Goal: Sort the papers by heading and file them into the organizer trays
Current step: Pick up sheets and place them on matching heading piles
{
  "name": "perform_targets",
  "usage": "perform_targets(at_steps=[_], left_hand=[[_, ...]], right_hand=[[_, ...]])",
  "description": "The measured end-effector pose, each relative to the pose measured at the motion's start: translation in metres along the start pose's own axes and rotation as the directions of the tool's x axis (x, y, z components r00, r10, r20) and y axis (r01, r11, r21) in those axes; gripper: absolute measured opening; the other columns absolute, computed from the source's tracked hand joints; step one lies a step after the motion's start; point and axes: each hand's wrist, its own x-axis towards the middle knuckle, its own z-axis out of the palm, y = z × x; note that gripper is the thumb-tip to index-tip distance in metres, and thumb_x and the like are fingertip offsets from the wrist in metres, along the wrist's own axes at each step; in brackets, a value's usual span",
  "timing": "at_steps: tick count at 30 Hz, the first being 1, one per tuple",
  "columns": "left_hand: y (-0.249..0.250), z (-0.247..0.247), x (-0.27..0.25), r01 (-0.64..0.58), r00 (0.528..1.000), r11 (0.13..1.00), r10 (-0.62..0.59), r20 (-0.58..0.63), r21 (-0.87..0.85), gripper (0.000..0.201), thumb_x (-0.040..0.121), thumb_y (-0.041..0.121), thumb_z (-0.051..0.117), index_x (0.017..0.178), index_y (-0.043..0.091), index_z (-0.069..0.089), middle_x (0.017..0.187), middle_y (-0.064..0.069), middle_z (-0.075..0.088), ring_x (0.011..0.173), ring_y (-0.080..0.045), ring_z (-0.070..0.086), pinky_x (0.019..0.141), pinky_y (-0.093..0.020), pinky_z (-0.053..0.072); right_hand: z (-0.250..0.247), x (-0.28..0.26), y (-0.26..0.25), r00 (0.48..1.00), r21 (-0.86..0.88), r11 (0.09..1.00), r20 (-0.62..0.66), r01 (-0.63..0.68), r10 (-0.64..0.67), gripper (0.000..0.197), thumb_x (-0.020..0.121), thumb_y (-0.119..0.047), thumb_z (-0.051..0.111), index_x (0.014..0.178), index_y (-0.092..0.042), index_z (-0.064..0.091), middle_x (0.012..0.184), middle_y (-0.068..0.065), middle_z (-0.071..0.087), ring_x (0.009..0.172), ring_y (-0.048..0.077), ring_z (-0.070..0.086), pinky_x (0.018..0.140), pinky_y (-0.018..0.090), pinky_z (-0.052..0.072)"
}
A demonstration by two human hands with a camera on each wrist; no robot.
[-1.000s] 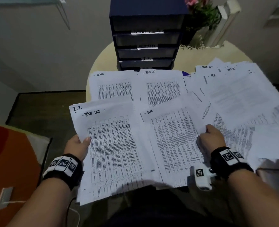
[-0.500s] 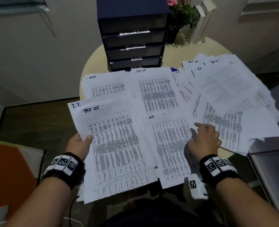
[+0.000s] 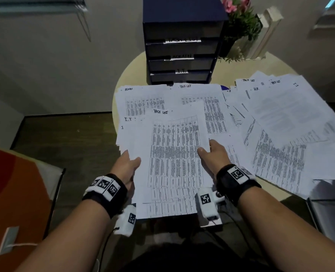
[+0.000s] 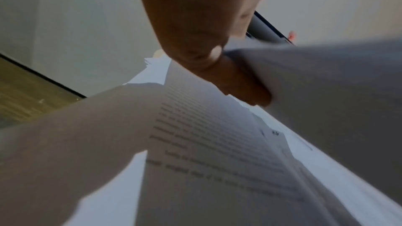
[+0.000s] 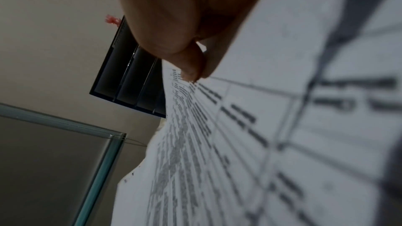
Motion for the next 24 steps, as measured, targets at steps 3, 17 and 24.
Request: perform_targets(at_steps=[3, 17, 24], left_hand=[[-0.015, -0.008, 0.005, -0.047, 0.999, 0.991, 0.048, -0.004, 0.121, 0.027, 0.095, 0.012, 0.055, 0.121, 0.019, 0.058, 0.109, -0.001, 0.072, 0.095, -0.021, 0.067, 0.091, -0.045, 0.052], [-0.015, -0.002, 0.008, -0.11, 0.959, 0.994, 0.102, -0.266, -0.015, 0.024, 0.089, 0.001, 0.066, 0.098, 0.023, 0.065, 0.105, 0.0, 0.072, 0.102, -0.025, 0.068, 0.101, -0.049, 0.049], [-0.014, 0.007, 0.011, -0.15, 0.953, 0.986, 0.124, -0.277, -0.075, 0.029, 0.071, 0.018, 0.077, 0.099, 0.023, 0.069, 0.101, 0.003, 0.076, 0.097, -0.022, 0.072, 0.096, -0.049, 0.052]], right_hand=[[-0.002, 0.002, 0.0, 0.999, -0.063, 0.997, -0.001, 0.049, -0.049, 0.018, 0.098, -0.024, 0.055, 0.096, -0.007, 0.062, 0.079, 0.007, 0.061, 0.071, 0.023, 0.056, 0.066, 0.029, 0.048], [-0.029, 0.018, 0.019, 0.999, 0.05, 0.998, 0.03, -0.028, 0.026, 0.01, 0.095, -0.005, 0.058, 0.094, -0.01, 0.065, 0.07, 0.002, 0.058, 0.065, 0.019, 0.053, 0.057, 0.023, 0.042], [-0.024, 0.022, 0.024, 1.0, 0.14, 0.99, 0.003, -0.018, 0.017, 0.009, 0.09, -0.011, 0.067, 0.085, -0.016, 0.072, 0.073, 0.005, 0.069, 0.069, 0.019, 0.06, 0.07, 0.031, 0.05]])
